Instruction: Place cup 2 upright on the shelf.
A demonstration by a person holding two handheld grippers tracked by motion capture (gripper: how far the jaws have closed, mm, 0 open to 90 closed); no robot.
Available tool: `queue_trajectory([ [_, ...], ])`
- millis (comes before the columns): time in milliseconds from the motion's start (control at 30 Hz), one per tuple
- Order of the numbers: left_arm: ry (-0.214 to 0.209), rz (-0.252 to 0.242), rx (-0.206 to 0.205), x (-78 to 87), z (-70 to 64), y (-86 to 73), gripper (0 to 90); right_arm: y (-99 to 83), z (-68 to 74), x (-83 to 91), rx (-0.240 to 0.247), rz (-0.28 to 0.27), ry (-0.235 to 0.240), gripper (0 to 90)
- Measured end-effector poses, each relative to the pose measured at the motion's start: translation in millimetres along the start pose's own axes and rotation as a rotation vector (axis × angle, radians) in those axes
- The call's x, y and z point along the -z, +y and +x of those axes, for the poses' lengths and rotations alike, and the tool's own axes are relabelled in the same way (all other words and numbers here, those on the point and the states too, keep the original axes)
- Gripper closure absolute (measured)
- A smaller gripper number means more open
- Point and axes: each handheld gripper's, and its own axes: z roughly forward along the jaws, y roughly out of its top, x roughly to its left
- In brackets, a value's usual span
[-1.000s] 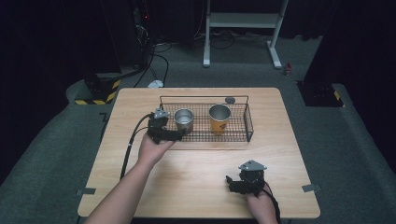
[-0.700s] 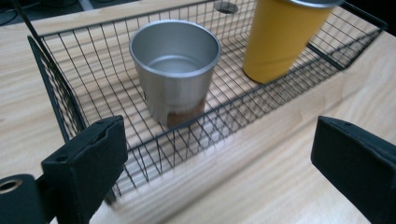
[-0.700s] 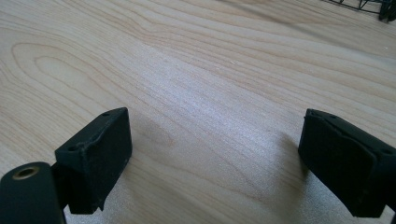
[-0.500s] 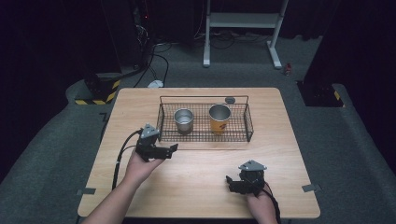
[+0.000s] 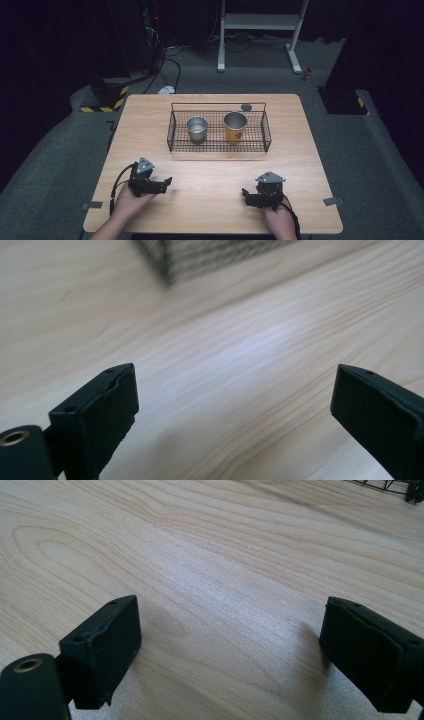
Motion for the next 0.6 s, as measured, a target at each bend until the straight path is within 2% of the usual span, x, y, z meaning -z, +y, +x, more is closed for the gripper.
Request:
queue_trajectory([
  [100,0.006,0.059,-0.016,-1.1,7.2,-18.6,6.5,-0.2,0.2,0.3,0.000,0.000,0.000,9.8],
  [133,-0.004,0.045,-0.007,0.7,10.0,-23.5,4.3,-0.3,0.2,0.3,0.000,0.000,0.001,9.8],
  [200,0.005,0.032,-0.005,5.5,14.5,-29.3,4.5,-0.3,0.2,0.3,0.000,0.000,0.001,9.8],
  [300,0.015,0.007,0.008,7.7,13.8,-35.4,2.5,-0.4,0.4,0.4,-0.002,0.000,0.001,9.8],
  [600,0.029,0.009,0.019,7.2,12.4,-35.1,1.6,-0.4,0.4,0.4,-0.002,0.000,0.001,9.8],
])
